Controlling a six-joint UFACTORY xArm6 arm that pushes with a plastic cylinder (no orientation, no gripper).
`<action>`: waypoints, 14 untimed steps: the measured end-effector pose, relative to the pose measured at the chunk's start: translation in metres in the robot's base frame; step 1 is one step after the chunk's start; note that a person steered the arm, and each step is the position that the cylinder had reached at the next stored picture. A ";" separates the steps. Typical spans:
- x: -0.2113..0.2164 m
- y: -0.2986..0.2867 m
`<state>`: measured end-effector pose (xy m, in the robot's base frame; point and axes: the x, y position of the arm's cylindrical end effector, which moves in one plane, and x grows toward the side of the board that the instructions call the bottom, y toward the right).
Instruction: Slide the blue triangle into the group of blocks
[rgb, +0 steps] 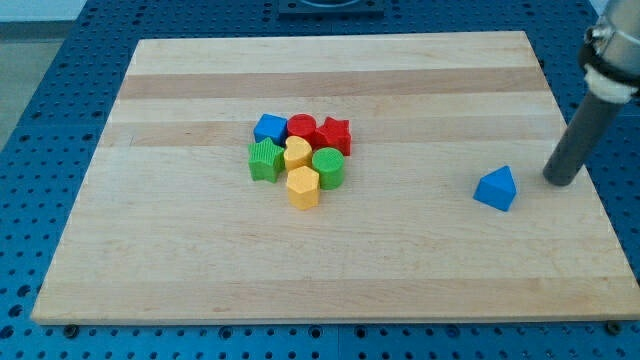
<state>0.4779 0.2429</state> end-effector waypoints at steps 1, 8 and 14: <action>0.019 -0.082; 0.015 -0.134; 0.048 -0.137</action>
<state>0.5256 0.1058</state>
